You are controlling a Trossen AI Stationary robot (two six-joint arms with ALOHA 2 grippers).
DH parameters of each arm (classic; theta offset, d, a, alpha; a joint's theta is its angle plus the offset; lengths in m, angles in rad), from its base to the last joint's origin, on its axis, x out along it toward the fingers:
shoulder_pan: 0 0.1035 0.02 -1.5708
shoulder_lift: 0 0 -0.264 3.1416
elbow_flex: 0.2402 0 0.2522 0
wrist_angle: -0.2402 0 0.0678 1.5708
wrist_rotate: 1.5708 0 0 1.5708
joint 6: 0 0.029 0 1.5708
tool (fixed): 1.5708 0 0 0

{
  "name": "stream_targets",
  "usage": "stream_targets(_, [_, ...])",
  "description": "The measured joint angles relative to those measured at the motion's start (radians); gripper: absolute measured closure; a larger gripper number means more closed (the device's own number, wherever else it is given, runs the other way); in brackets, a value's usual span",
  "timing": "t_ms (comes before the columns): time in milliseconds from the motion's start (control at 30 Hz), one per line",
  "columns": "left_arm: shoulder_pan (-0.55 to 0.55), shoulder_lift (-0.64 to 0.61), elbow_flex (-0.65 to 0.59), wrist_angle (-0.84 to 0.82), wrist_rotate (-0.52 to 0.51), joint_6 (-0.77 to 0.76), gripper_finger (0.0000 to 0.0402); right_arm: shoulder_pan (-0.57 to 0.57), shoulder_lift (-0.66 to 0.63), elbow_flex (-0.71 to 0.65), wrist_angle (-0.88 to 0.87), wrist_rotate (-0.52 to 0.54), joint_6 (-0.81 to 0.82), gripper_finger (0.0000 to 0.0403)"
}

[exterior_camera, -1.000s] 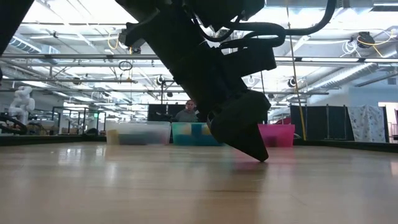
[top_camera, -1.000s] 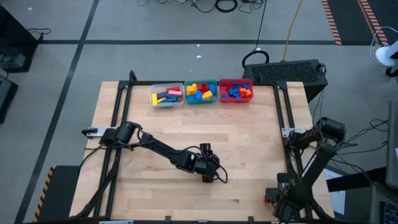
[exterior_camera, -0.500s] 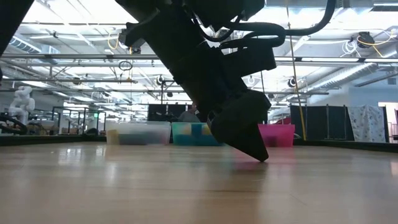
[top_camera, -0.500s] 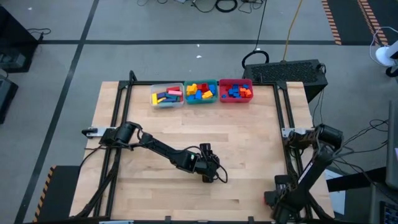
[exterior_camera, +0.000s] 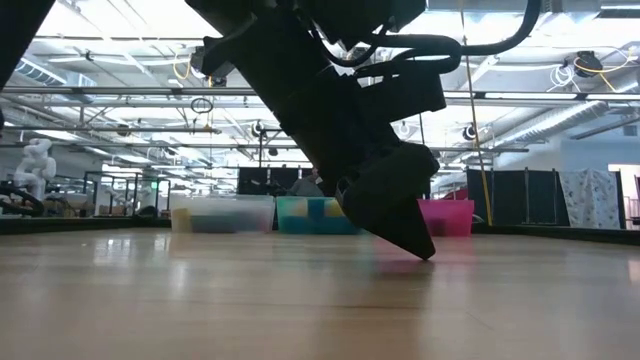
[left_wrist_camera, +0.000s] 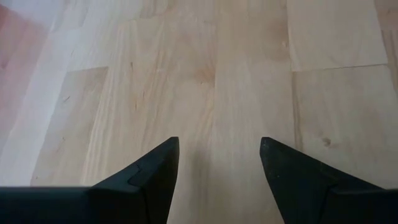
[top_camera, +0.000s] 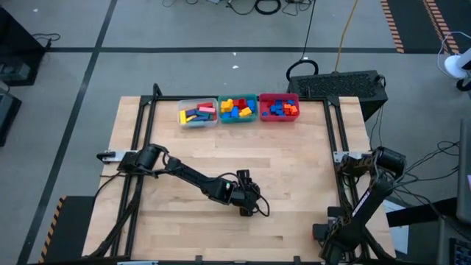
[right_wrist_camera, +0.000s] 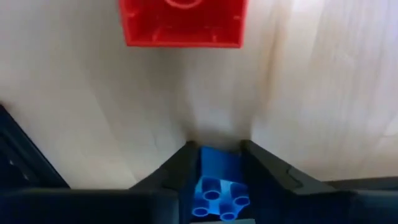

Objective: Sort blocks by size
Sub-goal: Put the small blue game piece into the red bin, then put the blue 4 stud game piece into the red bin

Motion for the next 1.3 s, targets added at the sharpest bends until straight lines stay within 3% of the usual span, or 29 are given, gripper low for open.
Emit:
stream_targets(133, [0.000, 0.000, 0.000, 0.002, 0.003, 0.000, 0.0173, 0.000, 0.000, 0.000, 0.001, -0.005, 0.057, 0.0301])
stream_targets(300, [0.000, 0.000, 0.000, 0.001, 0.003, 0.000, 0.0173, 0.000, 0.000, -0.001, -0.005, -0.007, 0.083, 0.0271])
stream_targets(533, [0.000, 0.000, 0.000, 0.005, 0.002, -0.021, 0.0173, 0.001, -0.001, -0.002, -0.020, -0.008, 0.151, 0.0201])
stream_targets(700, [0.006, 0.000, 0.000, 0.010, 0.002, -0.027, 0.0173, 0.002, 0.000, -0.003, -0.020, -0.058, 0.177, 0.0142])
stream_targets(800, [0.006, 0.000, 0.000, 0.010, 0.002, -0.027, 0.0173, 0.016, 0.002, -0.003, -0.007, -0.101, 0.178, 0.0127])
stream_targets(1000, [0.006, 0.000, 0.000, 0.009, 0.002, -0.027, 0.0173, 0.044, 0.001, -0.002, 0.002, -0.100, 0.173, 0.0147])
stream_targets(1300, [0.006, 0.000, 0.000, 0.009, 0.005, -0.027, 0.0173, 0.046, 0.001, -0.002, 0.007, -0.103, 0.176, 0.0231])
